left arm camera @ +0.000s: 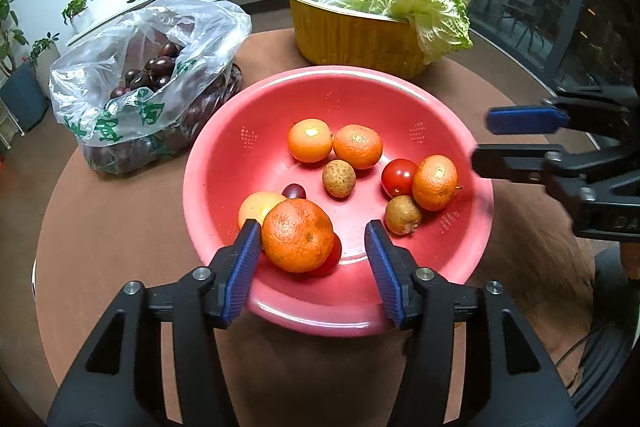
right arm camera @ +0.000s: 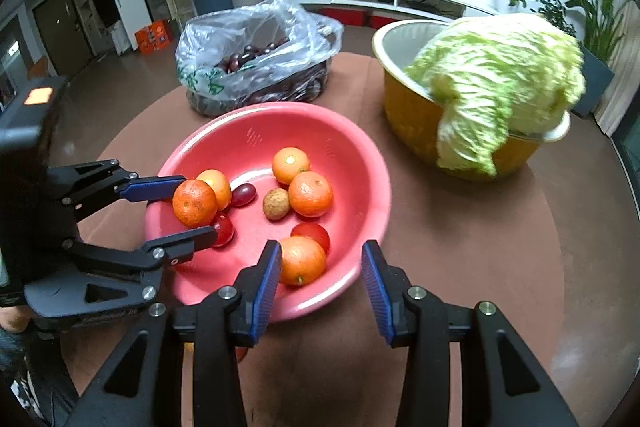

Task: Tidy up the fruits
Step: 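Release the tangerine into the red basin with the left tool while the right tool releases its tangerine, then grasp a purple grape with the right tool while the left tool grasps a small potato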

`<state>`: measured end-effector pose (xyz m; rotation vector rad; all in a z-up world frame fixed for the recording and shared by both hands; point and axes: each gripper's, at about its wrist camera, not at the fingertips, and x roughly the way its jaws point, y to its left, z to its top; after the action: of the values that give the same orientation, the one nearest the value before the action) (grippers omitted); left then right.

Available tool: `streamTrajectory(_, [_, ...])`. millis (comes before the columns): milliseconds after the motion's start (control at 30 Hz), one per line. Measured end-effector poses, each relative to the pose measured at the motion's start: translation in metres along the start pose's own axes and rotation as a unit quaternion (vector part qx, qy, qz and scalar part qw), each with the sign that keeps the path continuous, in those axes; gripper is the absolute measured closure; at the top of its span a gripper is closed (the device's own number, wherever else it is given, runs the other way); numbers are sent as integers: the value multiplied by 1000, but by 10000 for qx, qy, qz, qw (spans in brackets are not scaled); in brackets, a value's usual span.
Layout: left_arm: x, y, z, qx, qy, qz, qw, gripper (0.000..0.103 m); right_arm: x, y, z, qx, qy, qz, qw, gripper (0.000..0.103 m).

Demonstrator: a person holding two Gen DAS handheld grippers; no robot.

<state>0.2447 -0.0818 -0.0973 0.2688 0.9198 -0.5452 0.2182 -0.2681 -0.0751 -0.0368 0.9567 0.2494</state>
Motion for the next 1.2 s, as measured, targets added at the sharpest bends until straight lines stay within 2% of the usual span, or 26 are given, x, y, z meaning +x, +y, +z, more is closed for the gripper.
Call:
streamTrajectory(100, [-4, 0, -1, -50, -35, -3, 10000, 50, -14, -5, -10, 176, -124, 58, 9998, 58])
streamTrajectory(300, [-12, -7, -7, -20, -144, -68, 9999, 37, -33, -4, -36, 451, -266, 215, 9984, 58])
streamTrajectory(367, [-11, -10, -5, -61, -129, -63, 9999, 36, -37, -3, -43, 504, -284, 257, 9980, 58])
streamTrajectory(500, [-17, -14, -3, -213, -226, -276, 9991, 36, -42, -4, -55, 641, -291, 284, 9971, 58])
streamTrajectory(667, [-40, -9, -6, -346, -538, -334, 9974, 36, -43, -4, -63, 699, -278, 292, 9967, 58])
streamTrajectory(700, [-44, -6, -7, -411, -578, -339, 9969, 33, -43, -3, -64, 711, -273, 310, 9966, 58])
streamTrajectory(900, [-69, 4, -37, -570, -663, -205, 9960, 30, -38, 10, -70, 570, -197, 348, 9976, 58])
streamTrajectory(1033, [-75, -1, -74, -554, -524, -164, 9970, 29, -25, 22, -75, 437, -72, 375, 9983, 58])
streamTrajectory(1200, [-81, -9, -114, -485, -388, 31, 9981, 29, -6, 49, -82, -63, 120, 355, 9993, 58])
